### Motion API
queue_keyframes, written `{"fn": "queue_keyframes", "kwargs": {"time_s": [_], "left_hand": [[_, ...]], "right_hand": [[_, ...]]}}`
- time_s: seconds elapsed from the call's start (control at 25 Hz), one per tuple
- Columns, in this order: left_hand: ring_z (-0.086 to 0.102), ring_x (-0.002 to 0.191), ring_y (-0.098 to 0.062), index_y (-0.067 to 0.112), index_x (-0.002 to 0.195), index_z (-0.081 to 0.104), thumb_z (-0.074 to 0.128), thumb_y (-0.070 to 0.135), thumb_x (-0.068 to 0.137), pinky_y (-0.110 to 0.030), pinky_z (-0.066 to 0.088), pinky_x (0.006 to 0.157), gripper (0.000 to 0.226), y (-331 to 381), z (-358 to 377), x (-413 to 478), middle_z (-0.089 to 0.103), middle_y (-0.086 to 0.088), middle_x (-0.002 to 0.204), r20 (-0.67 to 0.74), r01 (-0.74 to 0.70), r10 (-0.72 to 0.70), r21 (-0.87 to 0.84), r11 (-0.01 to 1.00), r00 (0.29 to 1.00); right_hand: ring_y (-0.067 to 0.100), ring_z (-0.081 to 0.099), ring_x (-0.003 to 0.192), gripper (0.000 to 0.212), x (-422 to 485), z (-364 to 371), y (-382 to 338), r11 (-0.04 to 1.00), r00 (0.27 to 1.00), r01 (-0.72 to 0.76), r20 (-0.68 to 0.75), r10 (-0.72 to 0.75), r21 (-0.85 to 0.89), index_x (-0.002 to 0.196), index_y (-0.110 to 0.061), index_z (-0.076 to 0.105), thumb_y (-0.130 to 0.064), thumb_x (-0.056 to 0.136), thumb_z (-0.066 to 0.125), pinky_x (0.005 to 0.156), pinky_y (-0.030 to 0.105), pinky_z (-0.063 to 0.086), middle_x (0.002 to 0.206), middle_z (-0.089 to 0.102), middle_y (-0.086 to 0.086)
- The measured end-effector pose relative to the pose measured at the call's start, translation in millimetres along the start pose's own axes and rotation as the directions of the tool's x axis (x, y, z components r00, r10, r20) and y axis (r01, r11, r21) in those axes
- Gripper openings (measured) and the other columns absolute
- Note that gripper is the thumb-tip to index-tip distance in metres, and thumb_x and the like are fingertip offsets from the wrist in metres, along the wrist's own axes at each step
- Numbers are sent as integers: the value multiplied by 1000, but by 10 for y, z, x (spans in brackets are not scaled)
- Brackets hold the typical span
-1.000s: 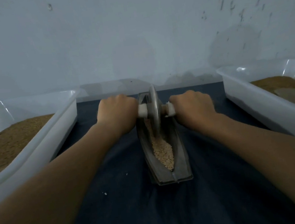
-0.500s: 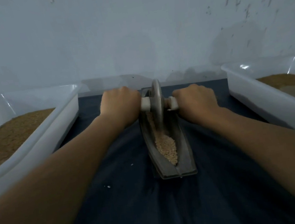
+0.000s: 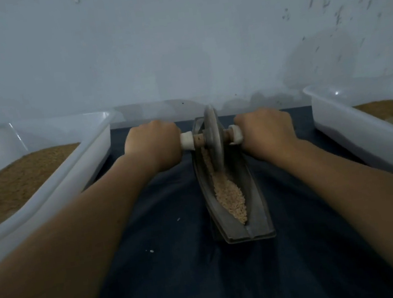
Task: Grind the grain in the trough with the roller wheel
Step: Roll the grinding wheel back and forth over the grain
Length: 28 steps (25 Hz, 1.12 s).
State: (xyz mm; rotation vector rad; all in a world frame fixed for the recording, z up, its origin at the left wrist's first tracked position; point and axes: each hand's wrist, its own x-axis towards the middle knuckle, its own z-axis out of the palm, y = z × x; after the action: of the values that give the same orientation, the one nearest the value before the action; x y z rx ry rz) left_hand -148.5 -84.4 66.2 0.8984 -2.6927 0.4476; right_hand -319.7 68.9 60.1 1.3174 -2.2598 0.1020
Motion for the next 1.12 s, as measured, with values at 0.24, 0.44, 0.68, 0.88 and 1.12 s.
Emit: {"fn": "queue_keyframes", "kwargs": {"time_s": [0.24,0.44,0.68,0.88,1.12], "left_hand": [[12,43,-6,36,66,40,79,39,64,-19,11,45,39,-106,88,-545,18,14,56,-263,-127,147,91,988,954],[34,51,-17,28,79,60,65,33,82,-29,26,49,8,22,108,-274,36,6,63,-182,-9,23,77,997,983],[39,53,-17,26,86,64,66,29,84,-31,33,51,4,134,-98,-139,40,5,66,-170,-43,63,122,992,983],[8,43,-8,31,60,39,76,30,63,-19,8,46,37,72,-5,-501,18,12,53,-254,-68,89,89,994,963],[53,67,-22,23,93,67,56,25,89,-33,40,58,11,201,-143,141,54,1,78,-47,-6,11,88,996,999]], "right_hand": [[8,24,43,36,-573,-103,364,991,977,122,-167,-131,-59,71,-32,41,-37,73,77,44,19,16,53,29,-12],[11,26,45,37,-296,-3,224,997,992,35,-119,-42,-63,65,-36,39,-38,75,75,48,20,20,55,32,-12],[11,33,52,23,-306,27,228,995,999,-48,-10,49,87,72,-30,48,-39,79,68,52,27,32,68,51,-8],[2,11,46,31,-534,-60,197,990,964,97,-238,-119,-104,61,-31,48,-39,56,77,46,16,9,55,17,-15],[25,61,80,12,30,-32,79,983,965,-120,250,82,142,87,-31,64,-42,90,63,67,34,48,87,64,-2]]}}
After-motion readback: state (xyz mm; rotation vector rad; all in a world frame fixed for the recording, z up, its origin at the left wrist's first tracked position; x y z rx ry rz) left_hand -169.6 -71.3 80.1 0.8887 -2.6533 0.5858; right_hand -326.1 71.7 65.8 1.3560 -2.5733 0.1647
